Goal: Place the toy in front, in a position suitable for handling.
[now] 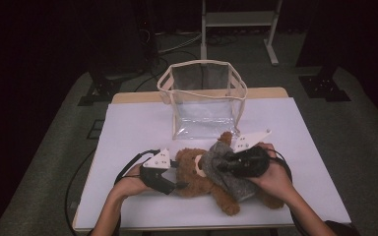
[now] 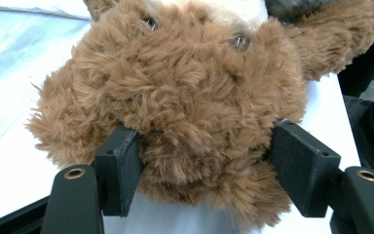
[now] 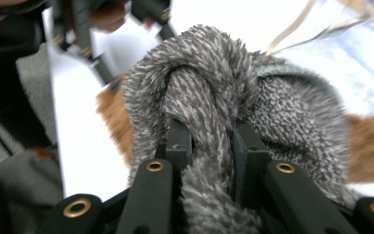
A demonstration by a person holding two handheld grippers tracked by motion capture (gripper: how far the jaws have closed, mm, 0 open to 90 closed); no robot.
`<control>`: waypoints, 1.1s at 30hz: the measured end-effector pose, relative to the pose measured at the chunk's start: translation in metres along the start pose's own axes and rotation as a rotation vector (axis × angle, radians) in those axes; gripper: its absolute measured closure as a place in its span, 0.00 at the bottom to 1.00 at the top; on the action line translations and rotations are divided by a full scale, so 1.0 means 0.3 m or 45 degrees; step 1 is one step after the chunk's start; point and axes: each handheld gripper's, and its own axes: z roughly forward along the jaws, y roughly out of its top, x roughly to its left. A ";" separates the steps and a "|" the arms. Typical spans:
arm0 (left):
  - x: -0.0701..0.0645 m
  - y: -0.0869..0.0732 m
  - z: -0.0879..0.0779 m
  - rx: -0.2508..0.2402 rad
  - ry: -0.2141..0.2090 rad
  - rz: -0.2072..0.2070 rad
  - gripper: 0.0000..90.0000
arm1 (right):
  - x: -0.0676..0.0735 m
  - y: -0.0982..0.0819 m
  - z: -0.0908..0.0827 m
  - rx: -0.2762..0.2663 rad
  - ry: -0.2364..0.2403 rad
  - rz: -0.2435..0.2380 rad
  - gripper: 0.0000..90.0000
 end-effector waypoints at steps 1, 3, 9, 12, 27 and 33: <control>0.003 0.000 -0.003 0.007 0.003 0.001 0.34 | -0.015 0.005 0.007 0.005 0.002 0.013 0.80; 0.007 0.001 -0.011 0.004 0.013 -0.003 0.32 | -0.035 -0.002 0.022 0.022 -0.004 0.032 0.80; 0.006 0.034 -0.051 -0.118 0.053 0.031 0.25 | -0.016 -0.067 0.026 -0.012 0.110 0.088 0.80; -0.005 0.052 -0.029 -0.142 0.040 0.065 0.26 | 0.006 -0.079 0.027 -0.019 0.125 0.082 0.80; -0.015 0.050 0.024 -0.085 0.051 0.063 0.33 | 0.022 0.028 0.020 -0.073 0.025 -0.062 0.51; -0.018 0.048 0.024 -0.056 0.045 0.071 0.33 | -0.016 0.016 0.081 -0.017 0.129 -0.012 0.71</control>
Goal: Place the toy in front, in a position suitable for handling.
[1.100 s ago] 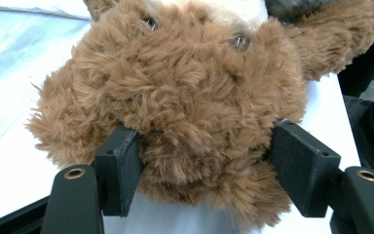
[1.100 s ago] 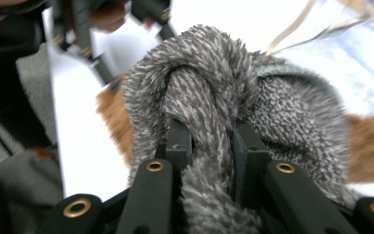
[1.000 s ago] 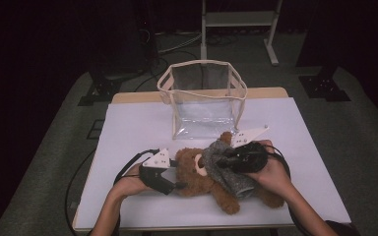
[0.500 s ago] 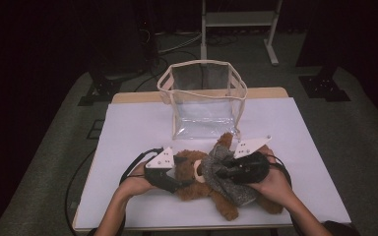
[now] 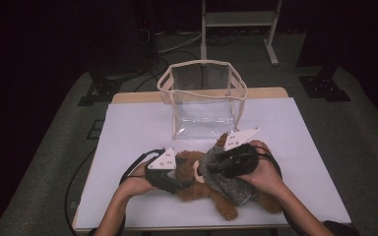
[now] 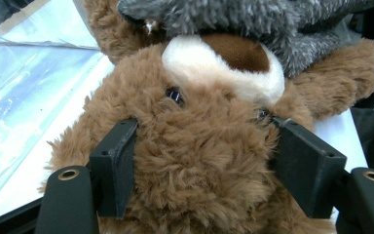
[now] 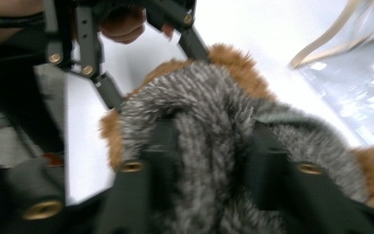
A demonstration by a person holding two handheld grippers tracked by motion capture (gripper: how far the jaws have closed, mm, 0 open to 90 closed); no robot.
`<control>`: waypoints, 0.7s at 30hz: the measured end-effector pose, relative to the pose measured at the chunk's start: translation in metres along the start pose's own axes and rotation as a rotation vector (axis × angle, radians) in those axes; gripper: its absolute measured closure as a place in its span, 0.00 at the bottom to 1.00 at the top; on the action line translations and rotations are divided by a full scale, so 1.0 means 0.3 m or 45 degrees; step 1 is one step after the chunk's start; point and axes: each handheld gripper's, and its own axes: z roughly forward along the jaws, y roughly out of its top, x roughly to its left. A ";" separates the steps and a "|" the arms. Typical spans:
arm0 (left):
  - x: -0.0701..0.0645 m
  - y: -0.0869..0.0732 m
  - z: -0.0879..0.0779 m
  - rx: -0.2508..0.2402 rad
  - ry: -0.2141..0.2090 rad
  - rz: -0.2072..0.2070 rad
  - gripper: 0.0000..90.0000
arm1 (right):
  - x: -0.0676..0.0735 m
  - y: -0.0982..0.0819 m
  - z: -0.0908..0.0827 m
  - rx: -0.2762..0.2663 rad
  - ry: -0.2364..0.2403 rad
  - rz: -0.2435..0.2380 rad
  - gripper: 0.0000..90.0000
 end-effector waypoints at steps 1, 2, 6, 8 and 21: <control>0.002 -0.001 0.000 -0.006 -0.003 -0.008 0.33 | -0.003 -0.012 -0.003 0.008 -0.008 0.011 0.75; 0.003 -0.002 0.001 -0.013 -0.006 -0.010 0.33 | -0.006 -0.021 -0.008 0.021 -0.019 0.019 0.78; 0.000 -0.001 0.000 -0.012 -0.009 0.000 0.33 | -0.011 -0.040 -0.040 0.008 -0.033 0.050 0.82; -0.001 -0.002 0.000 -0.012 -0.008 -0.004 0.33 | -0.008 -0.040 -0.063 0.010 -0.076 0.041 0.82; 0.016 0.042 -0.022 -0.042 -0.034 0.042 0.29 | -0.084 -0.058 -0.116 -0.017 -0.215 0.157 0.82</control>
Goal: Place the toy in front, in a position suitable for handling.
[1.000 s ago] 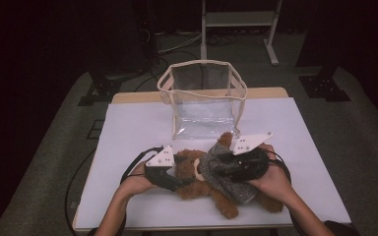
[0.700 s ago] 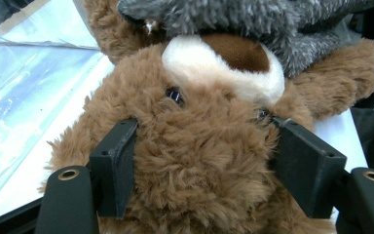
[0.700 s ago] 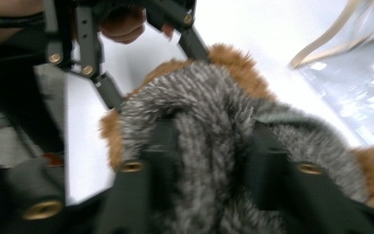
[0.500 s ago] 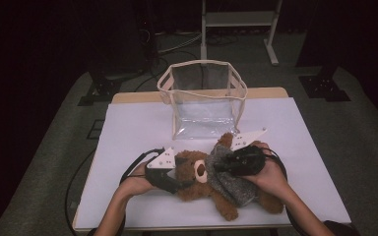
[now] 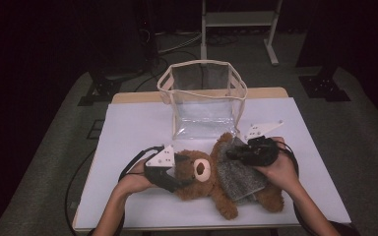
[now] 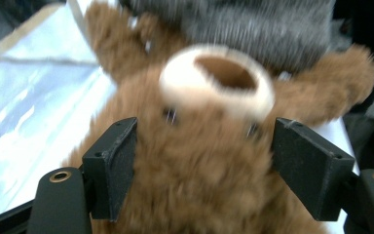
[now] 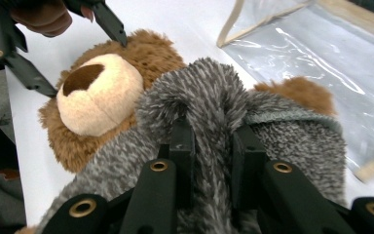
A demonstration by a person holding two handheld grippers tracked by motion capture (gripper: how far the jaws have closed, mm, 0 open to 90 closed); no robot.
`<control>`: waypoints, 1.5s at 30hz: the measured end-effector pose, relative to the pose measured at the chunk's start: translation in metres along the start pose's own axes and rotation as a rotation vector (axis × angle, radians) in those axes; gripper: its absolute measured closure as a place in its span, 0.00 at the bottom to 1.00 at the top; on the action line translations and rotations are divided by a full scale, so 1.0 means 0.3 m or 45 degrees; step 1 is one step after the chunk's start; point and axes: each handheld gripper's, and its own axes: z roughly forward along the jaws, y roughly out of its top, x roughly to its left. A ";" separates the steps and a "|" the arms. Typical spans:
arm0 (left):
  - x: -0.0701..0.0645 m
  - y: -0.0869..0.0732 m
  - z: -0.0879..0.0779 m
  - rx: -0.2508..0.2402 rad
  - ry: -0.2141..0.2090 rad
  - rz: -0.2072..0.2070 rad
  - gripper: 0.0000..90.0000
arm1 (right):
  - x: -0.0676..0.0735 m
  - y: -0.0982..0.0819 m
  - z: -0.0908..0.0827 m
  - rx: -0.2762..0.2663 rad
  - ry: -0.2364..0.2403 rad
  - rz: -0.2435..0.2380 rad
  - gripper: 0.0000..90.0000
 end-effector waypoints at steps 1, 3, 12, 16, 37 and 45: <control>0.005 0.010 0.006 -0.001 -0.012 0.010 0.29 | 0.001 0.006 0.011 0.005 0.005 -0.001 0.82; 0.010 0.019 0.029 0.026 -0.026 0.020 0.29 | 0.008 0.028 0.049 0.016 0.020 -0.004 0.81; 0.022 0.027 0.051 0.083 -0.027 0.018 0.30 | -0.021 0.029 0.034 -0.027 0.058 0.037 0.59; 0.033 0.037 0.052 0.098 -0.026 0.009 0.30 | -0.027 0.025 -0.022 -0.053 0.040 0.032 0.51; -0.010 0.027 0.050 0.116 -0.021 0.045 0.34 | 0.006 0.068 0.110 0.155 0.028 -0.101 0.46; -0.020 0.020 0.050 0.117 -0.033 0.049 0.34 | 0.004 0.070 0.178 0.211 0.028 -0.095 0.68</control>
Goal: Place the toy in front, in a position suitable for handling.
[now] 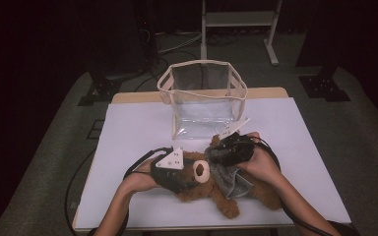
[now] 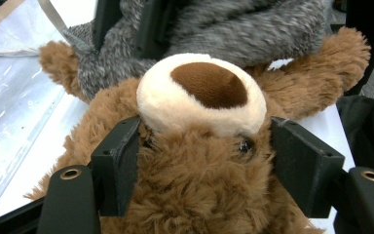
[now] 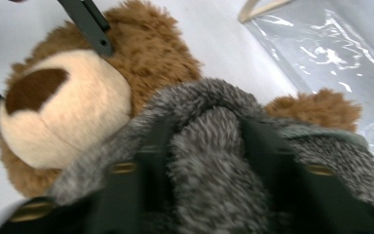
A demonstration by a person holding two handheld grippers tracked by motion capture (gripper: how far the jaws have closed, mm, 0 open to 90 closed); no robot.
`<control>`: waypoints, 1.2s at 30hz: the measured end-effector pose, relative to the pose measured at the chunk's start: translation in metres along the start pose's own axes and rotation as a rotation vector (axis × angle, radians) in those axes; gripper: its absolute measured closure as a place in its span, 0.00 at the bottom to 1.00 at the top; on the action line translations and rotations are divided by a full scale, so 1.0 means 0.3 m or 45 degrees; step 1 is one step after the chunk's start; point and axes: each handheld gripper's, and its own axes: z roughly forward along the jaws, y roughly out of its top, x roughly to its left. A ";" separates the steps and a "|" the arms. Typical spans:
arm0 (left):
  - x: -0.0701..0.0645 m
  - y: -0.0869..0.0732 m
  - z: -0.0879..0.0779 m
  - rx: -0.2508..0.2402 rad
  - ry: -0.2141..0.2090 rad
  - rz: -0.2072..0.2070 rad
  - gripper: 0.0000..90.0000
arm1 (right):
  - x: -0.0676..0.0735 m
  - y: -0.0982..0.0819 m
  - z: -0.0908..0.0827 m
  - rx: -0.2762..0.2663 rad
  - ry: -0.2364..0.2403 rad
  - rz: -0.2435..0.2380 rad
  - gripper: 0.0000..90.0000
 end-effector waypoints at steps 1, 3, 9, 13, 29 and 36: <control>0.000 0.000 0.000 -0.003 0.001 -0.001 0.34 | 0.000 -0.007 -0.006 -0.005 -0.022 0.004 0.74; 0.001 -0.001 -0.001 -0.011 0.005 -0.005 0.34 | 0.001 -0.020 -0.022 -0.020 -0.045 0.001 0.79; -0.005 0.004 -0.001 -0.003 -0.001 0.018 0.34 | -0.037 -0.036 -0.059 -0.083 -0.105 0.060 0.82; -0.011 0.001 -0.005 -0.005 -0.033 0.038 0.33 | -0.047 -0.017 -0.027 -0.096 -0.102 0.064 0.82; 0.008 -0.006 -0.004 -0.016 0.014 -0.010 0.32 | -0.143 -0.193 -0.336 -0.357 -0.106 0.277 0.84; 0.010 -0.003 -0.003 -0.015 0.009 -0.009 0.31 | -0.183 -0.287 -0.436 -0.316 -0.258 0.317 0.84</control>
